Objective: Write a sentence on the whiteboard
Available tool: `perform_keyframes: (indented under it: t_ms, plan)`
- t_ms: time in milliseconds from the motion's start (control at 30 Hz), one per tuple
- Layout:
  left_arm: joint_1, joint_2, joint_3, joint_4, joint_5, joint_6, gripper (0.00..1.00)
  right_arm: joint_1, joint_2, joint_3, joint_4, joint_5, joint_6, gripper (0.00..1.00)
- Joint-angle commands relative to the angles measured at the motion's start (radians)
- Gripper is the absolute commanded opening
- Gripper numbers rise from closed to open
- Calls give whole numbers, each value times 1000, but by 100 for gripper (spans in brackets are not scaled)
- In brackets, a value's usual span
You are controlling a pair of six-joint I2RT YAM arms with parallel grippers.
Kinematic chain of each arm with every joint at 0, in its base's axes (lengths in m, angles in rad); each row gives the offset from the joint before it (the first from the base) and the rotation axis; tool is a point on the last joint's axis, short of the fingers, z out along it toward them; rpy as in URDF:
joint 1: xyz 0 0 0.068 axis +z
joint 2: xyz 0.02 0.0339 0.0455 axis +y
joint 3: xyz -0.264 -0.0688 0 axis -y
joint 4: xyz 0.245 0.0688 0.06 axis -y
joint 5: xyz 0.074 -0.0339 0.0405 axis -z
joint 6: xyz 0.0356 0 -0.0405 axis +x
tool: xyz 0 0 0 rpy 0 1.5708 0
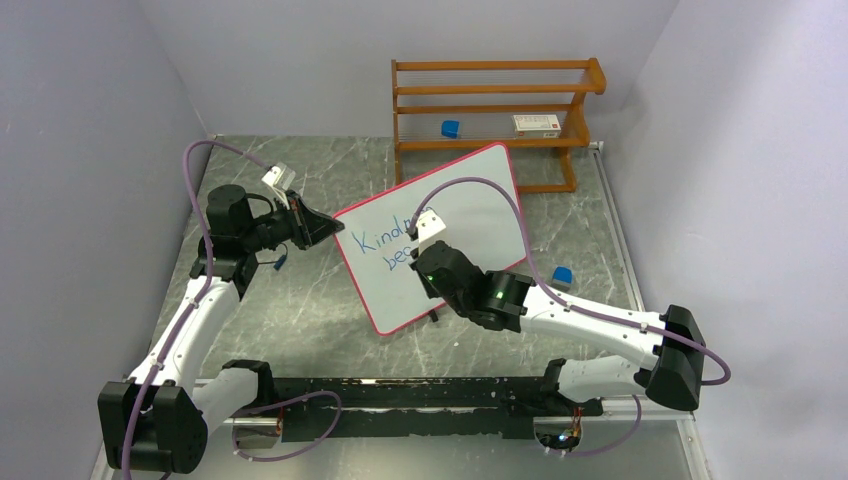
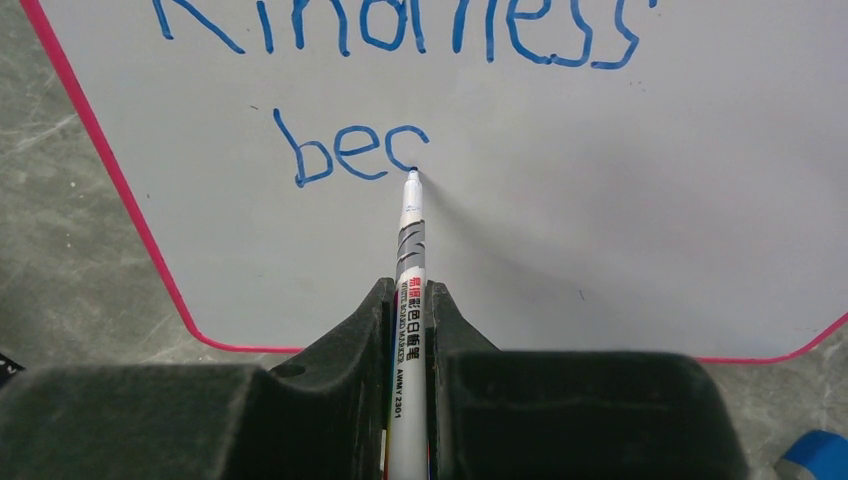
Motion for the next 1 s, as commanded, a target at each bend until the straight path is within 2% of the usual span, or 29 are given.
perform_keyframes:
  t_ms: [0, 533, 967]
  plan:
    - [-4, 23, -25, -50, -47, 68, 5, -5, -4, 6, 13, 51, -6, 0]
    - [-4, 24, -25, -53, -48, 69, 5, -7, -23, 4, 78, 59, -16, 0]
    - [-4, 21, -25, -54, -51, 70, 5, -6, -6, 8, -2, 34, 7, 0]
